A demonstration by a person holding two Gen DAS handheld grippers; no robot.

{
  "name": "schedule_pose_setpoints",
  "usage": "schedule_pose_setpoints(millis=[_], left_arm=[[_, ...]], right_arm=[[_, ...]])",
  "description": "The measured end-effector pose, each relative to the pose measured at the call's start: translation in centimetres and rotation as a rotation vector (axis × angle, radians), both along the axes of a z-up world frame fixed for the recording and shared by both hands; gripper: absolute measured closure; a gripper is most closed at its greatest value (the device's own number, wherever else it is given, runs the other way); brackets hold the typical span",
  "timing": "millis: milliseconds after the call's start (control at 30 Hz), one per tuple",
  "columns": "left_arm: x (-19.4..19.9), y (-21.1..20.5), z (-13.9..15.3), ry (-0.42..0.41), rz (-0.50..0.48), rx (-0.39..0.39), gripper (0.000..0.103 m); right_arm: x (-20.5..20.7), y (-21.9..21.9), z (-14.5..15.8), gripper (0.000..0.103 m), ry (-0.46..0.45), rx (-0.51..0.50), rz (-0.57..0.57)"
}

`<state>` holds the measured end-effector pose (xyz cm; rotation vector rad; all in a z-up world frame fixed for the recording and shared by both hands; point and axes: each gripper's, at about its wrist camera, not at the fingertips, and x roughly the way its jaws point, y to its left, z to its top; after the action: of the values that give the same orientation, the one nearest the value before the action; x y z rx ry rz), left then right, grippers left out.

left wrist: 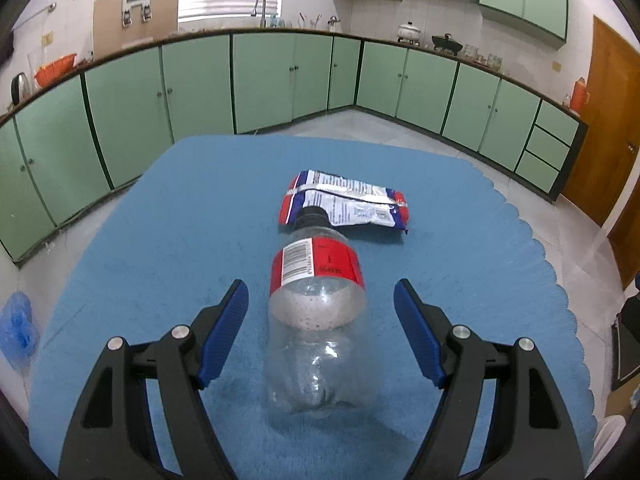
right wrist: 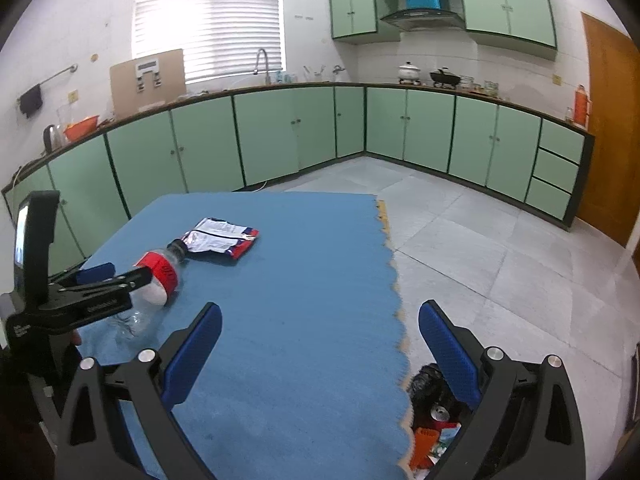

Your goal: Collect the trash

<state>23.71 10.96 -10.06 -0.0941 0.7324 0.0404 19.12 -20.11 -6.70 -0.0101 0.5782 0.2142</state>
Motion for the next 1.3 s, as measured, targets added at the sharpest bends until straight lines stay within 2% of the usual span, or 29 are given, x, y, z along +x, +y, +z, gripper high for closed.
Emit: schedule_pose_setpoints(millis=[533, 667, 1000, 1300], left_arm=[[2.5, 0.3, -2.9, 0.088, 0.006, -0.017, 0.031], [2.9, 0.3, -3.5, 0.111, 0.001, -0.032, 0.041], [2.7, 1.1, -3.3, 0.089, 0.027, -0.06, 0.043], [3.4, 4.2, -2.0, 0.071, 0.114, -0.024, 0.043]], right_arm=[[3.0, 2.7, -0.7, 0.006, 0.013, -0.003, 0.046], [3.8, 3.2, -1.1, 0.006, 0.013, 0.002, 0.05], [6.6, 5.0, -2.1, 0.006, 0.033, 0.025, 0.065], [11.1, 8.3, -3.4, 0.01, 0.062, 0.023, 0.092]])
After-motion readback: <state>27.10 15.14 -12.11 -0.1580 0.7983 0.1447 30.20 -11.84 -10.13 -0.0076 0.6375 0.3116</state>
